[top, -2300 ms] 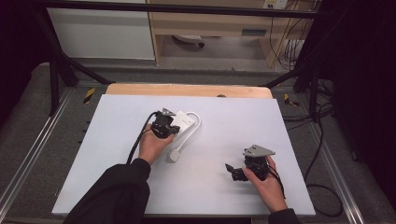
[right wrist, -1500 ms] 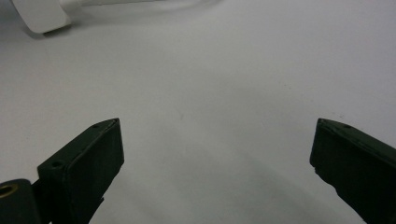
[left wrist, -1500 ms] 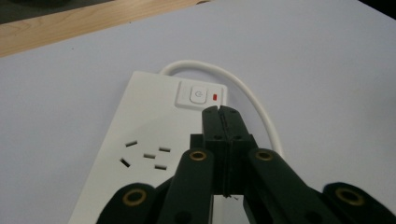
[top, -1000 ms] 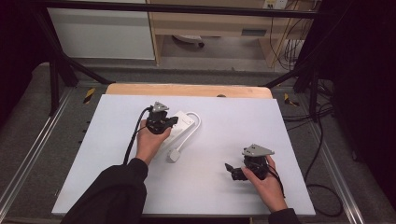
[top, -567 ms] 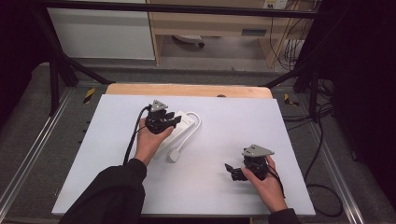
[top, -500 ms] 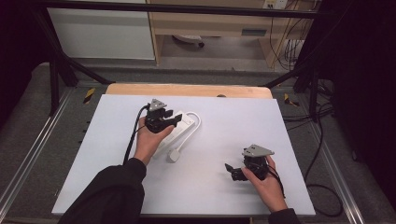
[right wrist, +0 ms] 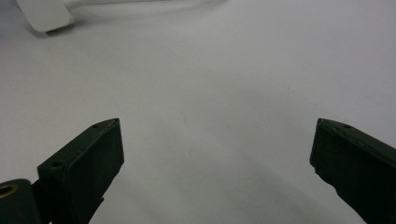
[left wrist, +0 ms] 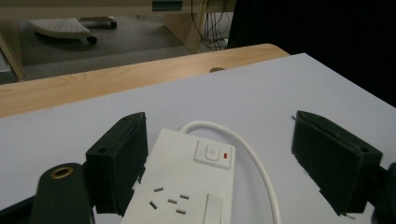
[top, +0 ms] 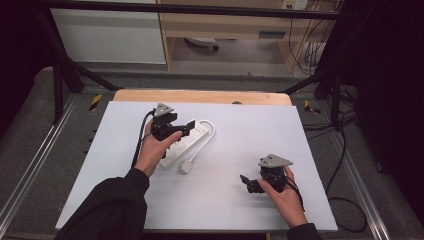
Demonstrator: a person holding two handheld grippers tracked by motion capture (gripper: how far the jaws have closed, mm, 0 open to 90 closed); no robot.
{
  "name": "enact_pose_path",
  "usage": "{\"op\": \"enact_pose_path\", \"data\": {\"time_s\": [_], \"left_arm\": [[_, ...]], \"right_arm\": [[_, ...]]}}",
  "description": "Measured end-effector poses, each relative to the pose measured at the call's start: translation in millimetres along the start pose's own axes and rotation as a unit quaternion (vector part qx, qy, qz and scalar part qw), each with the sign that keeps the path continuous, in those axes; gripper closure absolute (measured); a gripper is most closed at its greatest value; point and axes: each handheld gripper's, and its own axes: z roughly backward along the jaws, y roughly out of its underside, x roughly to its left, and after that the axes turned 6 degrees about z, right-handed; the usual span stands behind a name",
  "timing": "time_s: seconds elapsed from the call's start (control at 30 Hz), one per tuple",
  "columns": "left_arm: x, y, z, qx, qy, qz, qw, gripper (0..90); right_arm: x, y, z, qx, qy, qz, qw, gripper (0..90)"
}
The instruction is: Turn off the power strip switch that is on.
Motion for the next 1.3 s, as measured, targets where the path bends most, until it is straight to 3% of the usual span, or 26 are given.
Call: {"op": "enact_pose_path", "data": {"time_s": [0.13,0.17,0.27,0.43,0.63,0.97,1.07,1.2,1.3], "left_arm": [[0.4,-2.7,2.9,0.009,-0.005,0.001,0.9999,13.6],[0.7,-4.1,2.9,0.011,-0.003,-0.004,0.9999,12.7],[3.2,-7.6,1.9,0.013,0.011,0.007,0.9998,10.8],[8.1,-12.4,7.8,0.016,0.015,0.008,0.9997,11.2],[11.8,-17.1,29.2,0.001,0.032,-0.021,0.9993,10.1],[7.8,-4.3,63.7,0.009,0.032,-0.02,0.9992,9.2],[5.6,-4.1,75.3,0.001,0.034,-0.026,0.9991,9.1],[4.6,-1.0,89.5,-0.008,0.027,-0.021,0.9994,10.1],[1.7,1.8,100.8,-0.015,0.032,-0.022,0.9991,9.1]], "right_arm": [[1.3,0.6,-0.4,0.003,-0.002,0.002,1.0,3.4],[1.5,0.9,0.3,0.002,-0.001,-0.001,1.0,3.4],[0.6,1.1,2.0,-0.006,-0.003,-0.008,0.9999,3.3],[1.3,-0.1,5.2,-0.021,-0.001,-0.014,0.9997,3.0],[6.5,-0.8,11.8,-0.039,-0.005,-0.008,0.9992,2.3],[9.1,-1.3,16.0,-0.052,-0.005,-0.012,0.9986,2.5],[8.1,-2.0,19.1,-0.058,-0.003,-0.017,0.9981,2.5],[4.3,-0.5,23.6,-0.083,-0.022,-0.034,0.9957,2.6],[2.9,0.6,25.2,-0.083,-0.017,-0.031,0.9959,2.7]]}}
